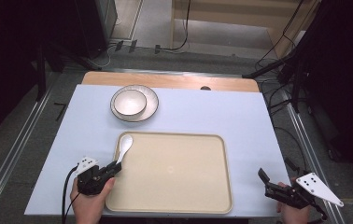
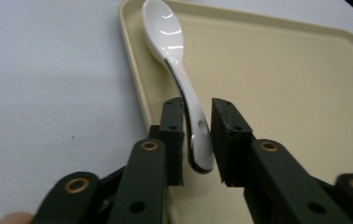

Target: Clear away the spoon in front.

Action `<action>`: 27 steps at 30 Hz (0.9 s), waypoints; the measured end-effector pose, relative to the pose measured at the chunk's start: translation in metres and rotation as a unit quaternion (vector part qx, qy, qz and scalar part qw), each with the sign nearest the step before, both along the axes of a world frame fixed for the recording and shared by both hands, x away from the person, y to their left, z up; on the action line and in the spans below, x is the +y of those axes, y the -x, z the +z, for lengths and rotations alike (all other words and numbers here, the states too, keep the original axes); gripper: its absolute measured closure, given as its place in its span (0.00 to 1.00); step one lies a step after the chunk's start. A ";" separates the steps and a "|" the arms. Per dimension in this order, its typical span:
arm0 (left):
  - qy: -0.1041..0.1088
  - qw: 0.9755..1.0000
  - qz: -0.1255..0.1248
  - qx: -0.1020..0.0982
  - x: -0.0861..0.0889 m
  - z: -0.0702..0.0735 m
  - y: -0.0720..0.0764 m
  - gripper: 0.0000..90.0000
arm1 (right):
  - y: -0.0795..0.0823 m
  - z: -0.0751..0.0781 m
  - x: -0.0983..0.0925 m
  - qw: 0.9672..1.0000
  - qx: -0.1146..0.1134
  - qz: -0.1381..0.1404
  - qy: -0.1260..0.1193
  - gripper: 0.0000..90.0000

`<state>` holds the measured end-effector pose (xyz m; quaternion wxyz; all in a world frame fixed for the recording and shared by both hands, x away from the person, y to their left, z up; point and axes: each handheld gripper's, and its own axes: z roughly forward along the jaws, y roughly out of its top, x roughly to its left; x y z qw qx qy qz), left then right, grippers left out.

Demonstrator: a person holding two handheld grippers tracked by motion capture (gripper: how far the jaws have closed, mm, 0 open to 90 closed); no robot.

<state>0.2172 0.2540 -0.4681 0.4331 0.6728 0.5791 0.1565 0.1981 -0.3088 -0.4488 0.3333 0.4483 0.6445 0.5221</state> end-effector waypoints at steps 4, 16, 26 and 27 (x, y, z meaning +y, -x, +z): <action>0.001 1.000 -0.007 -0.001 0.000 0.002 -0.001 0.71 | 0.000 0.000 0.001 1.000 -0.001 0.001 0.002 0.00; -0.012 0.999 -0.019 -0.033 0.009 0.019 -0.006 0.11 | 0.000 -0.001 0.001 1.000 0.003 0.000 0.003 0.00; 0.001 0.997 -0.044 -0.066 0.025 0.031 -0.006 0.00 | -0.001 -0.003 0.000 1.000 0.006 -0.004 0.004 0.00; -0.001 0.997 -0.043 -0.068 0.027 0.032 -0.006 0.00 | 0.000 -0.002 0.000 1.000 0.005 -0.004 0.005 0.00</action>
